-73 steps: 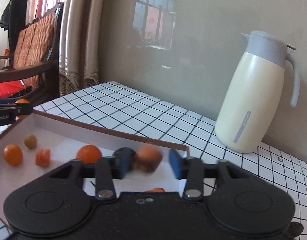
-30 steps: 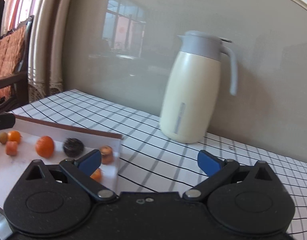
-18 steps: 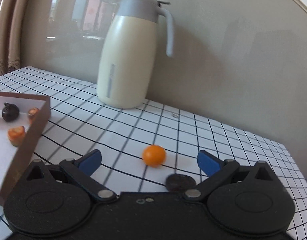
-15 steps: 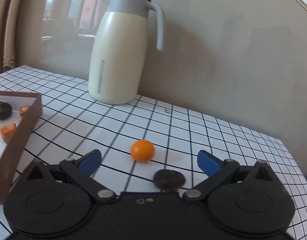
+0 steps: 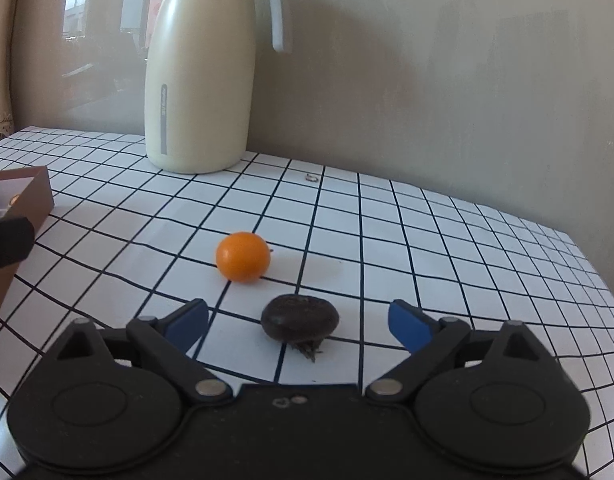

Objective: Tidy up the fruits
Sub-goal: 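Move both tools away from the tray toward the last mandarin and chestnut, then grasp the mandarin with the left tool while the right tool grasps the brown chestnut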

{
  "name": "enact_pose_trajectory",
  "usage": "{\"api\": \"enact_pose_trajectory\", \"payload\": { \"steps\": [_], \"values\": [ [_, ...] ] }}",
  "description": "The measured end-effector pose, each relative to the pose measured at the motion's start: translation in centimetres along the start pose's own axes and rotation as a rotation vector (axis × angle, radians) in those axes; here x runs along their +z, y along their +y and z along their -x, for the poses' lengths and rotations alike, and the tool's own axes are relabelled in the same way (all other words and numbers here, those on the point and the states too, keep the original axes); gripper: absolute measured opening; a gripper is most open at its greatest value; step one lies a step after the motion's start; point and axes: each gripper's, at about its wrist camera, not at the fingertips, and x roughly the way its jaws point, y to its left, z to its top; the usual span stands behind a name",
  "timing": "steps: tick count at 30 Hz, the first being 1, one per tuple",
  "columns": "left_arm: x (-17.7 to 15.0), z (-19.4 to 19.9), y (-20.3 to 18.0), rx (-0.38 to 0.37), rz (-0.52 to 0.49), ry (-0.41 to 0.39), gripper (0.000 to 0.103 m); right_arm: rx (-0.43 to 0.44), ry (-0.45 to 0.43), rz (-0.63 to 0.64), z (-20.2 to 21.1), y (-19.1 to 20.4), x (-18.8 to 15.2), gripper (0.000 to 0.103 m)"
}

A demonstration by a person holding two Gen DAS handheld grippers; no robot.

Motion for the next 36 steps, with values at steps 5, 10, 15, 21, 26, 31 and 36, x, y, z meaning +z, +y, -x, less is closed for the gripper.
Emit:
{"api": "enact_pose_trajectory", "payload": {
  "steps": [5, 10, 15, 21, 26, 31, 36],
  "values": [
    [-0.1, -1.0, -1.2, -0.031, 0.001, 0.020, 0.103, 0.008, 0.022, -0.051, -0.7, -1.5, -0.2, 0.074],
    [0.2, -2.9, -3.1, -0.059, -0.022, 0.048, 0.103, -0.012, 0.024, -0.064, -1.0, -3.1, -0.8, 0.075],
    [0.5, -4.7, -5.2, -0.098, -0.040, 0.076, 0.102, -0.029, 0.025, -0.096, -1.1, -5.4, -0.9, 0.074],
    [0.7, -6.8, -8.6, -0.146, -0.085, 0.113, 0.084, -0.019, 0.036, -0.118, -1.3, -7.4, -1.4, 0.066],
    [0.4, -8.0, -10.3, -0.147, -0.099, 0.126, 0.081, -0.004, 0.042, -0.140, -0.7, -8.1, -1.8, 0.051],
    [0.3, -9.3, -10.7, -0.146, -0.086, 0.143, 0.078, 0.016, 0.031, -0.144, 0.1, -7.9, -2.0, 0.042],
    [0.5, -10.0, -11.4, -0.146, -0.084, 0.141, 0.077, 0.026, 0.023, -0.145, 0.5, -7.9, -2.2, 0.039]
  ]
}}
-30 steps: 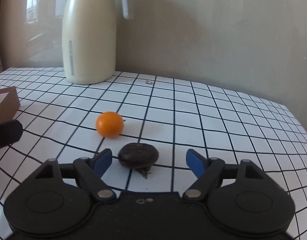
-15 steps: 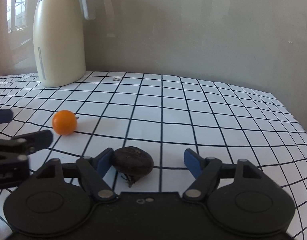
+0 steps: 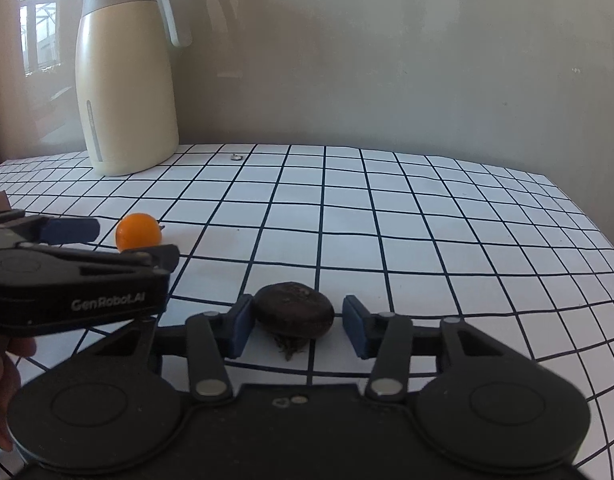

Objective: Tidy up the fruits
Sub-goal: 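Grasp the mandarin with the left tool while the right tool grasps the brown chestnut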

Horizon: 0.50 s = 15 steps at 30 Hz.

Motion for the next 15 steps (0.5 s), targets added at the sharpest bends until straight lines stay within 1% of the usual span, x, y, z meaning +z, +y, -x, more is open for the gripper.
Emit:
{"api": "enact_pose_trajectory", "payload": {
  "steps": [1, 3, 4, 7, 8, 9, 15],
  "values": [
    [0.1, -0.2, -0.1, -0.003, -0.001, 0.005, 0.075, 0.002, -0.001, -0.002, 0.1, -0.1, 0.0, 0.037],
    [0.2, -0.6, -0.3, -0.002, -0.003, 0.018, 0.059, 0.006, 0.001, -0.004, 0.1, -0.2, 0.0, 0.035],
    [0.3, -0.8, -0.5, -0.001, -0.008, 0.030, 0.057, 0.009, 0.001, -0.007, 0.2, -0.3, -0.1, 0.034],
    [0.4, -1.0, -0.7, -0.005, -0.008, 0.027, 0.050, 0.009, 0.004, -0.008, 0.3, -0.3, 0.0, 0.034],
    [0.4, -1.0, -0.9, -0.002, -0.012, 0.025, 0.046, 0.010, 0.004, -0.009, 0.3, -0.3, 0.0, 0.034],
    [0.4, -0.9, -1.0, -0.002, -0.018, 0.023, 0.036, 0.009, 0.004, -0.007, 0.2, -0.3, 0.0, 0.034],
    [0.2, -0.3, -1.1, -0.002, -0.023, 0.010, 0.036, 0.001, 0.003, 0.002, 0.0, 0.0, 0.2, 0.033]
  ]
}}
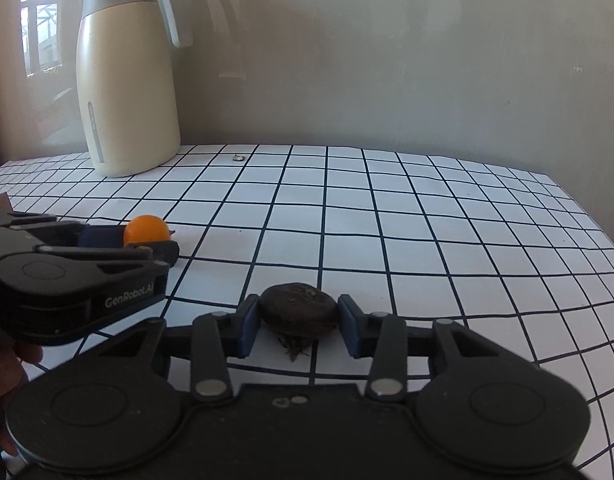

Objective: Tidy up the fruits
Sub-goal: 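Grasp the mandarin with the left tool while the right tool grasps the brown chestnut, then carry the mandarin and chestnut with both tools over the white tray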

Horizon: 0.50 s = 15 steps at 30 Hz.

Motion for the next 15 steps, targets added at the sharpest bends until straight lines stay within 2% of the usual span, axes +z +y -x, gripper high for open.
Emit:
{"api": "enact_pose_trajectory", "payload": {
  "steps": [15],
  "values": [
    [-1.8, 6.4, 0.6, 0.004, -0.022, -0.047, 0.036, -0.017, -0.088, 0.067, 2.9, 1.4, 0.7, 0.033]
  ]
}}
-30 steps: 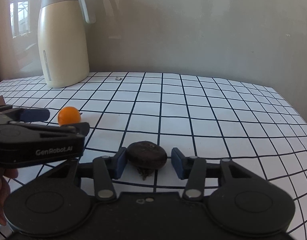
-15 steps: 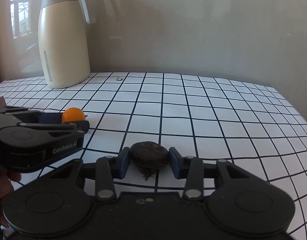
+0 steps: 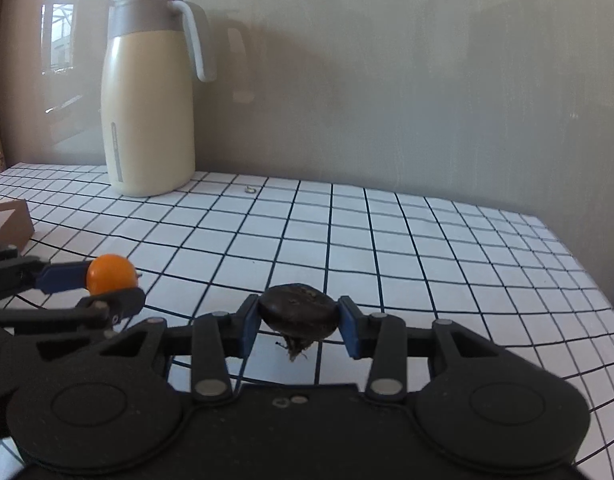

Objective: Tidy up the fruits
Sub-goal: 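Carry the mandarin and chestnut with both tools over the white tray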

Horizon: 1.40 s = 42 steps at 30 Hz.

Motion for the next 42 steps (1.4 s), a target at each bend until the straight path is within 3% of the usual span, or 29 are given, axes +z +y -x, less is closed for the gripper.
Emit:
{"api": "enact_pose_trajectory", "payload": {
  "steps": [18, 28, 42],
  "values": [
    [-2.5, 10.2, 2.2, 0.032, 0.024, -0.112, 0.036, 0.021, -0.095, 0.083, 7.2, 4.0, -0.4, 0.033],
    [-4.1, 14.8, 5.1, 0.085, 0.035, -0.156, 0.036, 0.088, -0.146, 0.139, 11.6, 8.2, -1.4, 0.033],
    [-6.2, 18.7, 10.8, 0.205, 0.075, -0.180, 0.036, 0.185, -0.183, 0.208, 13.1, 13.6, -1.0, 0.033]
  ]
}}
